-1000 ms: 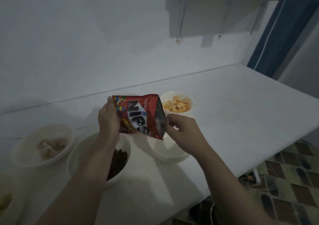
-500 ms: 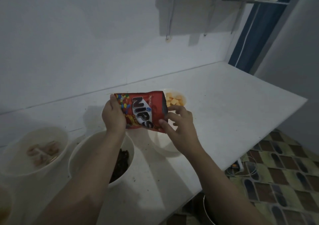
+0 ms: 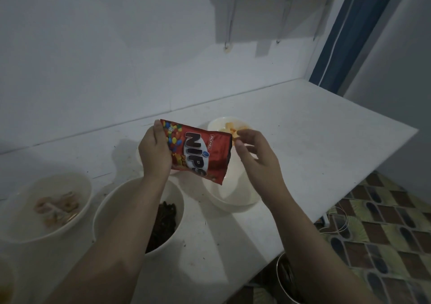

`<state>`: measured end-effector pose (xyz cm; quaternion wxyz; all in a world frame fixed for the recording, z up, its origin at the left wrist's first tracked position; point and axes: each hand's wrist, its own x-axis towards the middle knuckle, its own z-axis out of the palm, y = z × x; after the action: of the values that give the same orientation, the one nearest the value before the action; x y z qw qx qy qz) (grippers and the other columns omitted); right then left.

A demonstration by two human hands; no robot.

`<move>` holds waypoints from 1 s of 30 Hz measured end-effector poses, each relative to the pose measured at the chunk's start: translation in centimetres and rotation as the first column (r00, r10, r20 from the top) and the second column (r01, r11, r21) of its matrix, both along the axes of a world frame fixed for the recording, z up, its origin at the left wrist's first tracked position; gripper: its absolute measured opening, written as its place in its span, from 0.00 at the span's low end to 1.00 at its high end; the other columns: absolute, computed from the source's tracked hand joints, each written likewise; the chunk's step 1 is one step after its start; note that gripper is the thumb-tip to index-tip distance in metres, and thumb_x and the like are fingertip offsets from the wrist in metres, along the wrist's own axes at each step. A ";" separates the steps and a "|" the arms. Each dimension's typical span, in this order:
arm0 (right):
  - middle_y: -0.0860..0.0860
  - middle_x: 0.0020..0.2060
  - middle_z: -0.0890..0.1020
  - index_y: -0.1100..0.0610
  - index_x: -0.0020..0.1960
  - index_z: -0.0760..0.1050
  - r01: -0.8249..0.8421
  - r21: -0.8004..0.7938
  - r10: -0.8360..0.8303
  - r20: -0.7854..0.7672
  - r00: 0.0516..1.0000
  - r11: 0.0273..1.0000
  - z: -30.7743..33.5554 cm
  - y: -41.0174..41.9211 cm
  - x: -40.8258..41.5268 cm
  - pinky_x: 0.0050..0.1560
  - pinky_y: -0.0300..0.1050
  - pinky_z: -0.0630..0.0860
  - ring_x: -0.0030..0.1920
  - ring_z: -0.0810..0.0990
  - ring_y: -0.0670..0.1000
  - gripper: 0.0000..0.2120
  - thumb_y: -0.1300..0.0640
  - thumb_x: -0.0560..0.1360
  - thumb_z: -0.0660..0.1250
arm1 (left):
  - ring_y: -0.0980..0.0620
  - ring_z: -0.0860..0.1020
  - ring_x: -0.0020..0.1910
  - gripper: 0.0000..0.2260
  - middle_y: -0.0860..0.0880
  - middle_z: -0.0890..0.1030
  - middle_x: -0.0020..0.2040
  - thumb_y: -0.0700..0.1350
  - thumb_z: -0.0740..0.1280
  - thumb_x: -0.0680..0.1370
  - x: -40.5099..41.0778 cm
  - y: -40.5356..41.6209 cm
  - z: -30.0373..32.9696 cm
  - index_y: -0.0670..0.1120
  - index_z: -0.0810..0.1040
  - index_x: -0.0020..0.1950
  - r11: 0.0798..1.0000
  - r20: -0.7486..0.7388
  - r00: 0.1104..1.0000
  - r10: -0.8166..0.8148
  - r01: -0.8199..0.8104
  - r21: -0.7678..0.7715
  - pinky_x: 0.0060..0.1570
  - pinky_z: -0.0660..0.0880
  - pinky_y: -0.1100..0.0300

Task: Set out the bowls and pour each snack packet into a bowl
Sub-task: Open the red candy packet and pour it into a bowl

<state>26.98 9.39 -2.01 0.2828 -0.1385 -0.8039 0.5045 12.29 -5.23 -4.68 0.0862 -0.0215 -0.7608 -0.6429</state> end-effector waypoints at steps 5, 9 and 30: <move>0.36 0.41 0.79 0.44 0.45 0.74 0.099 0.214 -0.100 -0.009 0.995 0.972 1.1 0.0 -1.5 0.41 0.28 0.72 0.46 0.78 0.39 0.06 0.54 0.79 0.65 | 0.52 0.80 0.48 0.19 0.49 0.80 0.46 0.58 0.51 0.83 0.3 0.2 0.3 0.46 0.74 0.51 0.998 -0.086 0.996 -0.017 0.011 -0.070 0.50 0.79 0.58; 0.42 0.47 0.75 0.51 0.48 0.77 0.161 0.406 -0.190 0.032 0.981 0.900 0.4 0.4 -2.0 0.42 0.29 0.65 0.50 0.73 0.46 0.02 0.55 0.79 0.66 | 0.52 0.80 0.49 0.20 0.50 0.80 0.48 0.59 0.51 0.82 0.4 0.5 0.4 0.47 0.75 0.52 0.996 -0.092 0.996 -0.014 0.006 -0.084 0.54 0.80 0.53; 0.46 0.56 0.73 0.52 0.48 0.82 0.186 0.281 -0.222 0.100 0.970 0.941 -0.7 1.3 -0.5 0.42 0.27 0.67 0.48 0.76 0.45 0.03 0.55 0.76 0.71 | 0.53 0.81 0.43 0.20 0.53 0.77 0.38 0.59 0.52 0.81 1.1 0.9 1.7 0.46 0.73 0.46 0.982 -0.261 0.959 -0.113 0.067 -0.177 0.46 0.80 0.58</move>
<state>26.47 10.68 -2.74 0.2967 -0.2139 -0.8632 0.3481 13.36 -4.32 -2.96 0.1576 -0.1508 -0.7912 -0.5714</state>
